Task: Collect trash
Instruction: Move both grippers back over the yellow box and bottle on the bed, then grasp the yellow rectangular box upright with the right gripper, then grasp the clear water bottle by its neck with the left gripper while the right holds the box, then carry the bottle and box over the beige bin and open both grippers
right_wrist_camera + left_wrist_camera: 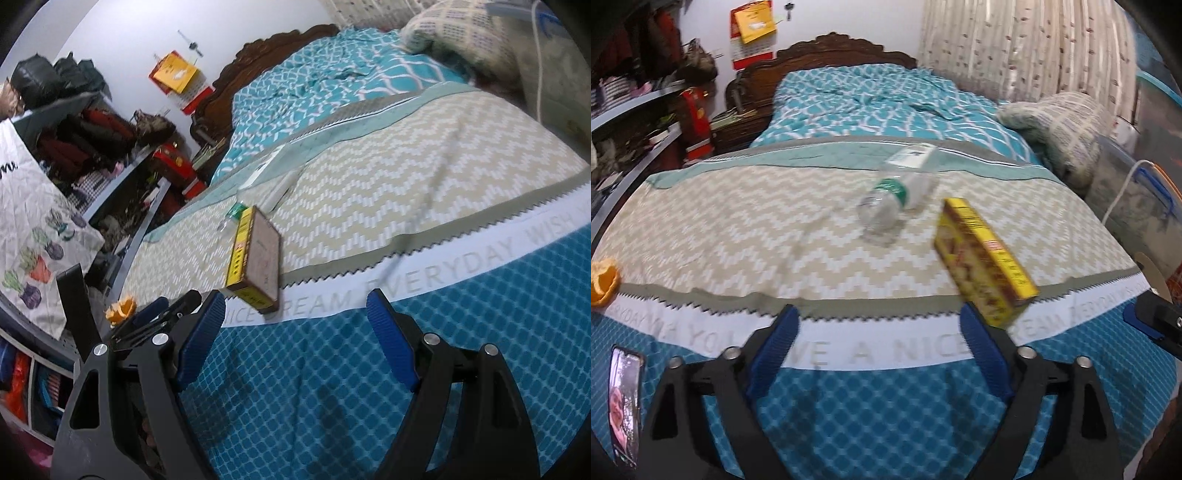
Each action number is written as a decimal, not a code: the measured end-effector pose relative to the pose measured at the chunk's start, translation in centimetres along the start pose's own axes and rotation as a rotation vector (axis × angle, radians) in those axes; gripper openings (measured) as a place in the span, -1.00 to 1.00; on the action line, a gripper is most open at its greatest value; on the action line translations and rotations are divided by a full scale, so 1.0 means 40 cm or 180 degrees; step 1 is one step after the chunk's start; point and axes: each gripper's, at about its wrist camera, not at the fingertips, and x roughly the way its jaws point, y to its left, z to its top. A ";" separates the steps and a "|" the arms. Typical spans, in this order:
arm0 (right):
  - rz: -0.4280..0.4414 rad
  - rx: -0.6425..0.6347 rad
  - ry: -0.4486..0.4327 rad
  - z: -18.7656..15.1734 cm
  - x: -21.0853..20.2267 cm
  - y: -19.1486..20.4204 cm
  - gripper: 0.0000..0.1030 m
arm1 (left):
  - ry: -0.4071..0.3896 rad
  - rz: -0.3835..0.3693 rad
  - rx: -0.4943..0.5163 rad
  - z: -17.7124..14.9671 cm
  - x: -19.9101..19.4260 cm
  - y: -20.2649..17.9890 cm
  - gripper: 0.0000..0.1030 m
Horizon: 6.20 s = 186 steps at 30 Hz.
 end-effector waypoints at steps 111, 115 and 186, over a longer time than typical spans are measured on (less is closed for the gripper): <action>-0.0270 -0.0452 0.0136 -0.025 0.138 -0.040 0.55 | 0.0407 0.0483 0.0131 0.288 0.315 -0.040 0.50; -0.0253 -0.0452 0.0130 -0.025 0.138 -0.038 0.55 | 0.0751 0.0358 0.0144 0.287 0.379 -0.044 0.03; 0.0095 0.0527 -0.0157 0.034 -0.035 -0.273 -0.49 | 0.0750 -0.0788 0.0446 0.056 0.072 -0.282 0.21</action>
